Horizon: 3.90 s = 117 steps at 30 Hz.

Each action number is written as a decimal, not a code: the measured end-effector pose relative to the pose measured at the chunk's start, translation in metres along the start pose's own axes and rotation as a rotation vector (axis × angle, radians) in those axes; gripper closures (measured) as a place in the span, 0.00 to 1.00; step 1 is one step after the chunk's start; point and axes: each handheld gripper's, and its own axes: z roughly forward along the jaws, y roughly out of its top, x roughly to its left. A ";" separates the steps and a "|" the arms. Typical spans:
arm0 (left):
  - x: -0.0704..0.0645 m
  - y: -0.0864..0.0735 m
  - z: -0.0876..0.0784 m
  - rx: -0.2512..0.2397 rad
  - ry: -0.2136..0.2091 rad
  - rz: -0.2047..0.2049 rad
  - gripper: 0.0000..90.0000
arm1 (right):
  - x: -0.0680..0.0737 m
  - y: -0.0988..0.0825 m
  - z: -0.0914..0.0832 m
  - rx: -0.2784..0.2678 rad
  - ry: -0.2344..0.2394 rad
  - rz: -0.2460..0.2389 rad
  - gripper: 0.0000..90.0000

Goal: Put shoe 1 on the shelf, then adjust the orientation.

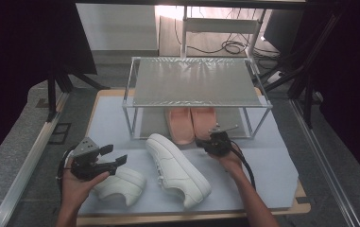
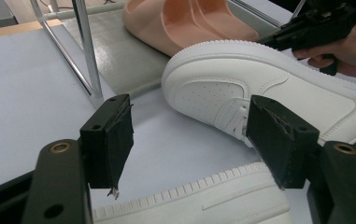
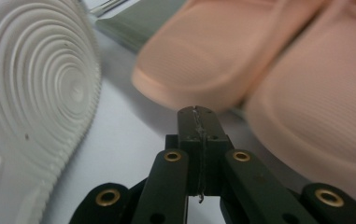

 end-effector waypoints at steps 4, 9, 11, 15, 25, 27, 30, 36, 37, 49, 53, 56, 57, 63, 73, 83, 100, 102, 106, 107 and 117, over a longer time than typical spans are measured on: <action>0.003 -0.001 -0.002 -0.004 0.006 -0.008 0.36 | 0.007 0.003 0.015 0.011 0.027 -0.014 1.00; 0.002 -0.001 -0.001 -0.002 0.005 -0.005 0.36 | 0.008 0.003 0.021 -0.005 0.043 -0.004 1.00; 0.001 -0.001 0.000 0.002 0.003 -0.004 0.36 | 0.007 0.004 0.023 -0.013 0.035 -0.008 1.00; 0.000 -0.001 0.000 0.003 0.005 -0.001 0.36 | 0.005 0.005 0.028 -0.029 0.023 0.004 1.00; 0.001 -0.001 -0.002 -0.002 0.007 -0.003 0.36 | 0.003 0.004 0.026 -0.037 0.003 0.018 1.00; 0.001 -0.001 -0.003 -0.005 0.008 -0.006 0.36 | 0.002 0.004 0.019 -0.033 -0.003 0.016 1.00; 0.001 -0.001 -0.003 -0.006 0.008 -0.006 0.36 | -0.002 0.004 0.006 -0.018 -0.038 0.001 1.00; 0.001 0.000 -0.005 -0.014 0.009 -0.004 0.36 | -0.017 0.001 -0.009 0.020 -0.087 0.009 1.00; 0.001 0.000 -0.005 -0.013 0.009 -0.005 0.36 | -0.019 0.000 -0.010 0.027 -0.097 0.010 1.00; 0.001 0.000 -0.003 -0.008 0.007 -0.004 0.36 | -0.022 0.001 -0.002 0.009 -0.092 0.022 1.00; 0.001 0.000 -0.003 -0.007 0.006 -0.003 0.36 | -0.022 0.001 0.000 0.001 -0.089 0.031 1.00; 0.001 0.000 -0.004 -0.009 0.007 -0.004 0.36 | -0.022 0.000 0.000 -0.001 -0.090 0.034 1.00; 0.001 0.000 -0.004 -0.010 0.007 -0.003 0.36 | -0.022 0.000 -0.001 0.002 -0.090 0.030 1.00; 0.002 0.000 -0.004 -0.010 0.007 -0.008 0.36 | -0.015 -0.001 -0.018 -0.021 -0.073 0.024 0.99; 0.001 -0.001 -0.002 -0.004 0.003 -0.010 0.36 | -0.005 -0.023 -0.058 -0.024 -0.067 0.030 0.97; -0.001 -0.001 0.002 0.010 -0.002 -0.005 0.36 | -0.001 -0.047 -0.080 0.001 -0.039 0.013 0.89; -0.001 -0.002 0.001 0.011 -0.001 -0.004 0.36 | -0.002 -0.060 -0.091 -0.017 -0.053 0.026 0.61; -0.002 -0.002 0.001 0.010 -0.002 -0.006 0.36 | -0.003 -0.060 -0.092 -0.019 -0.057 0.026 0.59; -0.001 -0.002 0.001 0.009 0.000 -0.005 0.36 | -0.004 -0.061 -0.095 -0.024 -0.066 0.036 0.58; -0.002 -0.002 0.001 0.010 0.000 -0.005 0.36 | -0.005 -0.061 -0.096 -0.024 -0.070 0.040 0.57; -0.001 0.000 -0.002 -0.001 -0.013 -0.028 0.47 | -0.008 -0.067 -0.103 -0.030 -0.092 0.057 0.56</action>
